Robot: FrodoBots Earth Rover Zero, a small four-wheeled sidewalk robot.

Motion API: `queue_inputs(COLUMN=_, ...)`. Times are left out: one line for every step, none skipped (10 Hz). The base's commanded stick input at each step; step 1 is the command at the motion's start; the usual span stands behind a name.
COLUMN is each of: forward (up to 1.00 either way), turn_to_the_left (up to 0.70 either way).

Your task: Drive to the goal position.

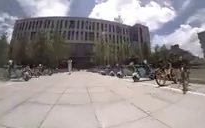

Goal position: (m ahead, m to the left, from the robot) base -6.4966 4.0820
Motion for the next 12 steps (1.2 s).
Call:
queue_inputs(forward=0.70, turn_to_the_left=0.02)
queue_inputs(forward=0.70, turn_to_the_left=0.15)
queue_inputs(forward=0.70, turn_to_the_left=-0.18)
queue_inputs(forward=0.70, turn_to_the_left=-0.23)
queue_inputs(forward=0.70, turn_to_the_left=0.12)
queue_inputs(forward=0.70, turn_to_the_left=0.17)
queue_inputs(forward=0.70, turn_to_the_left=0.12)
queue_inputs(forward=0.70, turn_to_the_left=0.04)
queue_inputs(forward=0.70, turn_to_the_left=0.07)
queue_inputs(forward=0.70, turn_to_the_left=0.04)
queue_inputs(forward=0.70, turn_to_the_left=0.03)
queue_inputs(forward=0.70, turn_to_the_left=0.01)
